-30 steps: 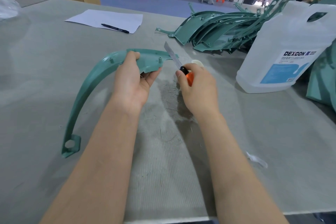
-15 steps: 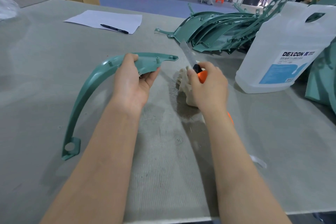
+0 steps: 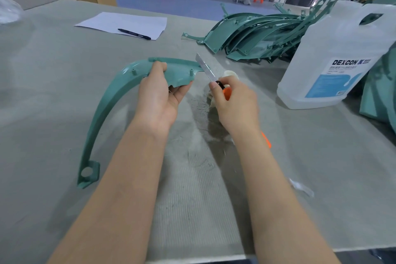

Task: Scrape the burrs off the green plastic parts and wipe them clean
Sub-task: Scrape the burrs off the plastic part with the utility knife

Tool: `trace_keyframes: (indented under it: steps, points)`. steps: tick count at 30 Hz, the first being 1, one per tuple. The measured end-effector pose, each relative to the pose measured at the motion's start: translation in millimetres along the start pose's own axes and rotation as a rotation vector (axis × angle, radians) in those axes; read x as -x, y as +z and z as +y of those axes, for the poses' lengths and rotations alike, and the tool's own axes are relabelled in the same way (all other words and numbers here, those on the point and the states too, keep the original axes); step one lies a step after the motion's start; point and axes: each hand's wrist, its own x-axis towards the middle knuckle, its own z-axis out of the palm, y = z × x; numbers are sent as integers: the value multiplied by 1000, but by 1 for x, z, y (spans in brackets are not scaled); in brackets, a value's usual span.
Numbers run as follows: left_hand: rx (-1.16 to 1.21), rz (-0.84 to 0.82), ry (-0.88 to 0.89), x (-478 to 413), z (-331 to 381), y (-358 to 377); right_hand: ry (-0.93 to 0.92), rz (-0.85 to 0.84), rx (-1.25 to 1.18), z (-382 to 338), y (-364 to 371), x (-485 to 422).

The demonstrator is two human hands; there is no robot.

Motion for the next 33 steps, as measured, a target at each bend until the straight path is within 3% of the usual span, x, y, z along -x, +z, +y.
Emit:
trace_keyframes:
  steps: [8,22,33]
  points:
    - [125,-7,-63,-1,8,-5,137,64,-77,8,-15,-6]
    - [161,-89,-157,0,16,-8,113,-160,-506,-3,-29,-3]
    - [103,-98,-146,2,16,-7,131,-161,-456,-4,-25,-4]
